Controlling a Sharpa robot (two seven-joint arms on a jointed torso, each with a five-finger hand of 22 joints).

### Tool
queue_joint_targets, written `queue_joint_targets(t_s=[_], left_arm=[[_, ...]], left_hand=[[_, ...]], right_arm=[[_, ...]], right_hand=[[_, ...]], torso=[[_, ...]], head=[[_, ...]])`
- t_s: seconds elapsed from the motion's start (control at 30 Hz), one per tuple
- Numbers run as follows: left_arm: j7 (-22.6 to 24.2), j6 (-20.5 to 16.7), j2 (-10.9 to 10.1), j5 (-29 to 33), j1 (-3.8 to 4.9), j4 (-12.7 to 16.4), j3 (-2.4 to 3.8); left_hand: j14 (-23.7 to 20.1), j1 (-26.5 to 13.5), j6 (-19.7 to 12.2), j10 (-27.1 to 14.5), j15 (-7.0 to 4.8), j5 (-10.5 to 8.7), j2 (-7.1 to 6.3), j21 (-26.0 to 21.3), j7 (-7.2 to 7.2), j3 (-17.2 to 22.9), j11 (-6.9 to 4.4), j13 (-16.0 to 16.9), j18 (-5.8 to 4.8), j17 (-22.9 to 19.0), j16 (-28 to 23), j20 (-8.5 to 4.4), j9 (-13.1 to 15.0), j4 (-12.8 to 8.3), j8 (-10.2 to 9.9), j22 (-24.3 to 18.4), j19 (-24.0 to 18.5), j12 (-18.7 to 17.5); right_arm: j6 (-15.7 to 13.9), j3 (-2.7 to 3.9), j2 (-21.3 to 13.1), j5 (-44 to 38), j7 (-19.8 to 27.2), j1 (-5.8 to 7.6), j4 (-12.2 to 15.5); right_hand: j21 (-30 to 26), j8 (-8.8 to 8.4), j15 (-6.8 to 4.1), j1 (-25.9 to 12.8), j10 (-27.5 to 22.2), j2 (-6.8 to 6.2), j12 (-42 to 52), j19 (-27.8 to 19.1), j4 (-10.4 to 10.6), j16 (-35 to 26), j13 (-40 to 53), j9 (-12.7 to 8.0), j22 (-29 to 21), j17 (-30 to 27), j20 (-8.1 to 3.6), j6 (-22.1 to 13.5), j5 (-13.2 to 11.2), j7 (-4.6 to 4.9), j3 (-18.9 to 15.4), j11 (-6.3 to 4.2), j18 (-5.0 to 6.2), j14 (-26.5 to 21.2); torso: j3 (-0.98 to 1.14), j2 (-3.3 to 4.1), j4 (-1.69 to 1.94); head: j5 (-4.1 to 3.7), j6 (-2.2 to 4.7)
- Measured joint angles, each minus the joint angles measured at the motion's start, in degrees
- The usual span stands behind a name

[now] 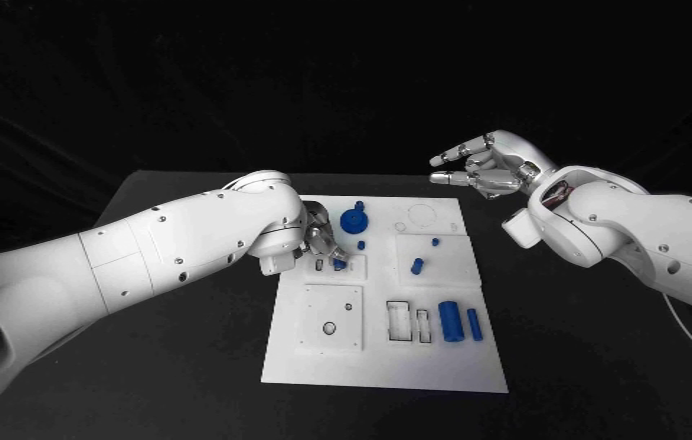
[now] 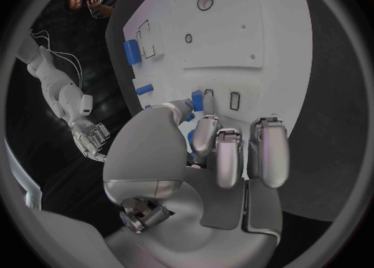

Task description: Assemble the parts on the task board

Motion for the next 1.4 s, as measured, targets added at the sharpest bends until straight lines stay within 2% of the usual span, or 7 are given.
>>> queue_joint_targets(t_s=[0.37, 0.83, 1.4], left_arm=[[0.05, -3.24, -0.83, -5.35, -1.24, 2.25, -0.06], [0.02, -5.10, -1.16, -9.56, -1.57, 3.23, -0.10], [0.02, -3.52, -1.74, -10.34, -1.60, 4.02, -0.08]], left_hand=[[0.00, -0.15, -0.10, 0.00, 0.00, -0.04, -0.15, 0.40, 0.12, 0.37, 0.00, 0.09, 0.00, 0.00, 0.00, 0.00, 0.17, -0.37, 0.00, 0.00, 0.00, 0.06], [0.00, -0.76, -0.05, 0.00, 0.00, -0.21, -0.76, 0.46, 0.09, 1.24, 0.00, 0.31, 0.00, -0.01, 0.00, 0.00, 0.34, -0.95, 0.31, 0.00, 0.00, 0.22], [0.00, -0.88, 0.12, 0.20, 0.01, -0.48, -0.88, 0.46, 0.09, 1.46, -0.20, 0.30, 0.01, -0.01, 0.00, 0.01, 0.54, -1.16, 0.39, 0.00, 0.00, 0.22]], right_arm=[[0.12, -0.03, -0.04, 0.05, 0.07, 0.00, -0.07], [0.32, -0.07, 0.10, 0.07, 0.12, -0.01, -0.20], [0.70, -0.09, 0.15, 0.07, 0.14, -0.01, -0.26]], right_hand=[[0.00, 0.00, 0.00, 0.00, 0.00, 0.00, 0.00, 0.00, 0.00, 0.00, 0.00, 0.00, 0.01, 0.05, 0.00, 0.00, 0.00, 0.00, 0.00, 0.00, 0.00, 0.00], [0.00, 0.00, 0.00, 0.01, 0.00, -0.01, 0.00, 0.00, 0.16, 0.01, 0.00, 0.00, 0.00, 0.03, 0.00, 0.00, 0.34, 0.00, -0.16, 0.00, 0.00, 0.00], [0.00, 0.00, 0.00, 0.01, 0.00, -0.01, 0.00, 0.00, 0.16, 0.01, 0.00, 0.04, -0.01, 0.02, 0.00, 0.00, 0.34, 0.00, -0.16, 0.00, 0.00, 0.00]], torso=[[-0.06, -0.03, 0.04], [-0.06, 0.02, -0.02], [-0.03, 0.02, -0.04]], head=[[0.21, -0.19], [0.31, -0.29], [0.38, -0.58]])
